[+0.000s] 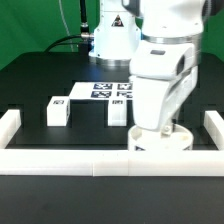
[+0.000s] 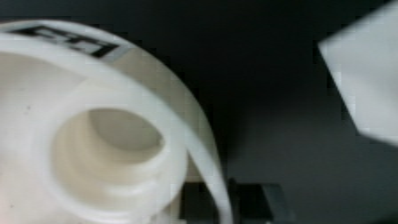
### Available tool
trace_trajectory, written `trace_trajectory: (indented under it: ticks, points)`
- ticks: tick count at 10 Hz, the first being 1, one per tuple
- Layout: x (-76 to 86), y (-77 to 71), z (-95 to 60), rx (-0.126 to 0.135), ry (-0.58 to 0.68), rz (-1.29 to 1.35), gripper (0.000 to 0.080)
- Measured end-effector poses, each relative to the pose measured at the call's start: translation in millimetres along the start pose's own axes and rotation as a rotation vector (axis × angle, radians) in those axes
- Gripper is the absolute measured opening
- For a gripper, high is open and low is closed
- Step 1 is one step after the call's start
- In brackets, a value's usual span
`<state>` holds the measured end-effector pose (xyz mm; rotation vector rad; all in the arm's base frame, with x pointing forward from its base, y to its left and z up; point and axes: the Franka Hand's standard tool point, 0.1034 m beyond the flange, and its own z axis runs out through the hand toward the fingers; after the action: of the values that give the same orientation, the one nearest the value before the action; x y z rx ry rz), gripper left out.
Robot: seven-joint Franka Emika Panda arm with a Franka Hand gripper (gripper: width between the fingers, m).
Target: Assemble stool
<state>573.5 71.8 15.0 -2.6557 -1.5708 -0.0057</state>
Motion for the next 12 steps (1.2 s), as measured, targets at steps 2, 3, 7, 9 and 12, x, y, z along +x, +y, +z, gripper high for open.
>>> trace_trajectory:
  ticks: [2,3,7,9,12]
  points:
    - [17.2,-8.3,1.6,-0.003,0.004,0.014,0.0029]
    - [25.9,-12.1,2.3,-0.004,0.005,0.033,0.0029]
    - [33.0,-15.5,2.6,-0.004,0.007,0.049,0.0029]
    - [32.5,-15.3,2.9,-0.004,0.006,0.05,0.029]
    - [35.6,-13.5,-14.6,-0.022,0.015,0.075,0.0594]
